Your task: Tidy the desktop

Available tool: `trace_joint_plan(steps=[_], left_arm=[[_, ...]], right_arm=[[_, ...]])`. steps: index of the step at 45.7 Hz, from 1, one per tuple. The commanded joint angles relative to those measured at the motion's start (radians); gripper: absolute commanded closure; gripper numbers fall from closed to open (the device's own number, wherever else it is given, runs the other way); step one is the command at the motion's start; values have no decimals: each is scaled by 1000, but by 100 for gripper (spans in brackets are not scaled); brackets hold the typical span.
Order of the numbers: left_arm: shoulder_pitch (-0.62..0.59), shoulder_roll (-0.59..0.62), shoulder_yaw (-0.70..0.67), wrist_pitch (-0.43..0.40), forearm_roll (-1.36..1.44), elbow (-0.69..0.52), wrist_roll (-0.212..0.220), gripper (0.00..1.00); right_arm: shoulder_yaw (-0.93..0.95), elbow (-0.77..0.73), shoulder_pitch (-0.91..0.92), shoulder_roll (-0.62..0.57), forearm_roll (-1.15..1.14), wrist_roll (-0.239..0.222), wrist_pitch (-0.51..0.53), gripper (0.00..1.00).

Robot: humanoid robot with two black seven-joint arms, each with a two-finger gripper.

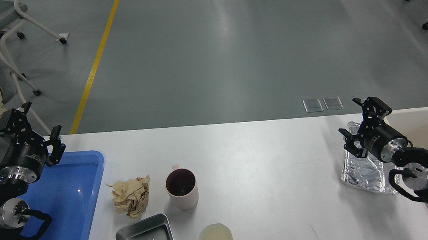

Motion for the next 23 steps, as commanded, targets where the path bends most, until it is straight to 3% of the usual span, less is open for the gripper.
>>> trace_joint_plan(steps=[1, 23], left_arm=[[-1, -1, -1, 3, 0, 0, -4, 3], [2, 3, -12, -6, -2, 2, -4, 3]], right_arm=[[0, 0, 0, 0, 0, 0, -1, 0], [0, 0, 1, 0, 0, 0, -1, 0]])
